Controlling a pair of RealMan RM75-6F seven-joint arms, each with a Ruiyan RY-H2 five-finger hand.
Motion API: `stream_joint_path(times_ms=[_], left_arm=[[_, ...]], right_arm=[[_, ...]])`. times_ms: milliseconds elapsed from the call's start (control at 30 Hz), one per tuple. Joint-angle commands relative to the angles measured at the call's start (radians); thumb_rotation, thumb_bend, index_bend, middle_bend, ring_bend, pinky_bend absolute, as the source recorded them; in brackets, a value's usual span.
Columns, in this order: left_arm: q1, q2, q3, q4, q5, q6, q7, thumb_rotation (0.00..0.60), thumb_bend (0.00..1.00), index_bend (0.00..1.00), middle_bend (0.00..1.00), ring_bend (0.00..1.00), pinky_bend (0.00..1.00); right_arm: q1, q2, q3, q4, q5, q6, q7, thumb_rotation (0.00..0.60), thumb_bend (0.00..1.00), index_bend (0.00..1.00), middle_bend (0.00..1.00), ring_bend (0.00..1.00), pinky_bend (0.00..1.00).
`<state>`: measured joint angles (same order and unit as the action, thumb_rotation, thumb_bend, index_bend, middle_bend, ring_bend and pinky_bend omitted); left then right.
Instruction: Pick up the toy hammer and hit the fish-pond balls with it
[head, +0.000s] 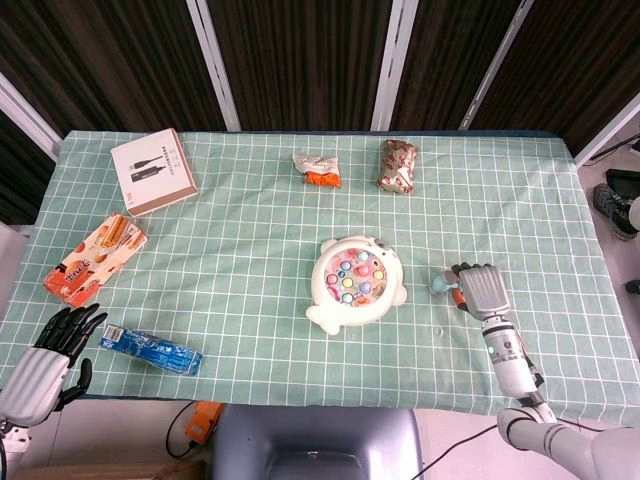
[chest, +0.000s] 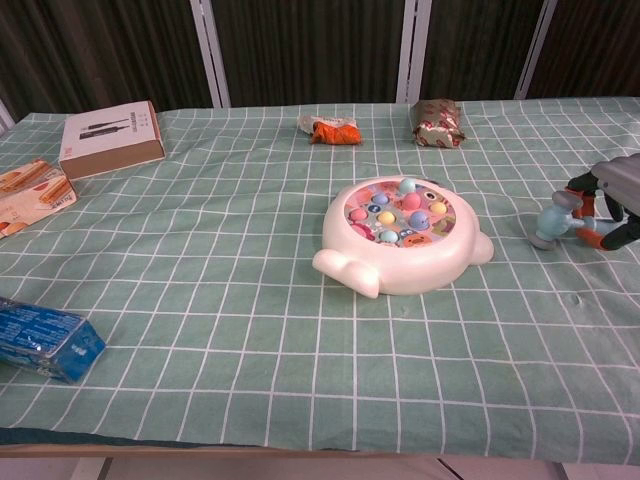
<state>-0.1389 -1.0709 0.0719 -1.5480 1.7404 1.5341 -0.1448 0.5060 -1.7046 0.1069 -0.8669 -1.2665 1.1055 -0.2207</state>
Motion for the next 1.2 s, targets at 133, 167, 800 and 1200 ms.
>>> stream_joint_path(times_ms=[133,167,800,1200], left_arm=[[-0.001,0.0,0.0,0.0,0.0,-0.001,0.002,0.6,0.71,0.0,0.0,0.0,0.0],[-0.001,0.0,0.0,0.0,0.0,-0.002,0.002,0.6,0.71,0.0,0.0,0.0,0.0],[0.001,0.001,0.001,0.001,0.003,0.002,-0.001,0.6,0.71,0.0,0.0,0.0,0.0],[0.002,0.001,0.0,0.001,0.003,0.005,-0.002,0.6,0.71,0.0,0.0,0.0,0.0]], right_arm=[[-0.003,0.0,0.006,0.009,-0.006,-0.011,0.005,0.6,0.52,0.7,0.56,0.62,0.69],[-0.004,0.001,0.006,0.01,-0.008,-0.013,0.006,0.6,0.51,0.69,0.56,0.62,0.69],[-0.014,0.016,0.024,0.002,-0.024,-0.022,0.022,0.6,0.5,0.56,0.49,0.61,0.69],[-0.03,0.039,0.02,-0.018,-0.045,-0.001,0.026,0.6,0.48,0.48,0.47,0.61,0.68]])
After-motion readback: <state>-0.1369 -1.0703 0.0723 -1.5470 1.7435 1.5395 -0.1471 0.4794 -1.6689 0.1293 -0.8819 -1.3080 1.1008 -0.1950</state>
